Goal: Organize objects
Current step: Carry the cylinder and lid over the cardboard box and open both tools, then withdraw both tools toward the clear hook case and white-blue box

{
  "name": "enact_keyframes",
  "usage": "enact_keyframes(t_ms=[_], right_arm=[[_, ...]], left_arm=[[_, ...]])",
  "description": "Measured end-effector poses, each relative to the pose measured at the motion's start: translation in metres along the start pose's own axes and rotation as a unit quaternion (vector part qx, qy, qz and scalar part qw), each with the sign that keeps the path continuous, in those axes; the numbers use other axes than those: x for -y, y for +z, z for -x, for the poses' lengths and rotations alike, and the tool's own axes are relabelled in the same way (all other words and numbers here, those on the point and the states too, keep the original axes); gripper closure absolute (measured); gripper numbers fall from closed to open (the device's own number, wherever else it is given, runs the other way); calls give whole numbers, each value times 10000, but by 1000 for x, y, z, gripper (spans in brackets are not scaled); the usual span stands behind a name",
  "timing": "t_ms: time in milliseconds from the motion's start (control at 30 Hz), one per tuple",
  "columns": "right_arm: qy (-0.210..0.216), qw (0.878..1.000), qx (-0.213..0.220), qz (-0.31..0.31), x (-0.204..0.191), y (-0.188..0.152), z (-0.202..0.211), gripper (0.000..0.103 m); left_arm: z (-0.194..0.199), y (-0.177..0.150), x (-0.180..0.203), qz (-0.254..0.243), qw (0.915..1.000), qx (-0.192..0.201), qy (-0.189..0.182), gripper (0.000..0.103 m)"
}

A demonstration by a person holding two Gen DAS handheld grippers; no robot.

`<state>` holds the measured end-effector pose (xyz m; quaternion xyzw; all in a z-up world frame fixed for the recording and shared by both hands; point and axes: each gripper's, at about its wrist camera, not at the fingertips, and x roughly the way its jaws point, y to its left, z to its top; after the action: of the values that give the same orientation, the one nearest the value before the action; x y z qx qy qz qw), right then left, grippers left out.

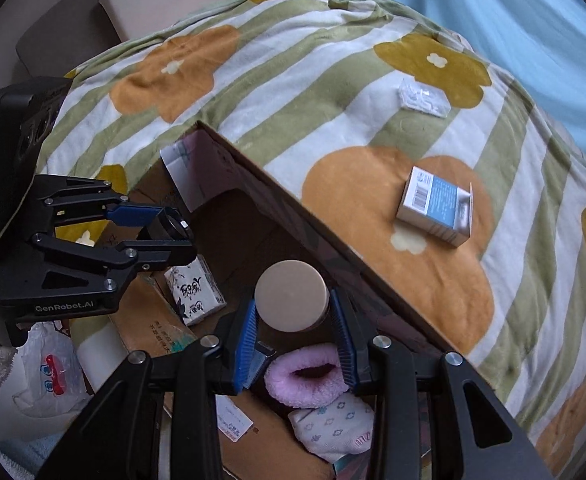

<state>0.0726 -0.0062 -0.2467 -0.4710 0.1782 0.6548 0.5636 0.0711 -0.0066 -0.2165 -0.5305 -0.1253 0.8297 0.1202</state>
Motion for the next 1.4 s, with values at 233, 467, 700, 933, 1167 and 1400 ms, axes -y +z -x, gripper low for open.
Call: enact_keyframes(t_ms=[233,467,700,933,1167,1400], right_arm=[[77,9989,-203,-427,8,-12,-24,70],[143,9982,-181,-545,10,-10,-22,70],[181,9979,-251,-572,7,-9,-25,68],[92,9976,-220,-655,13,-21,-14,23],[1,9960,-356,-824,14,-31,-10,23],[-28,9941,-410,-1001,13,-32,-4,23]], left_arm=[[-16,-3,-1,23,10000,-28,33,71],[-16,7,3,-78,9999,-43,114,71],[-16,14,2,-74,9997,-224,-83,54],[-3,19,-2,-94,9998,-109,-98,0],[5,16,5,-260,9995,-152,-17,0],[13,14,7,-301,9994,-169,-26,0]])
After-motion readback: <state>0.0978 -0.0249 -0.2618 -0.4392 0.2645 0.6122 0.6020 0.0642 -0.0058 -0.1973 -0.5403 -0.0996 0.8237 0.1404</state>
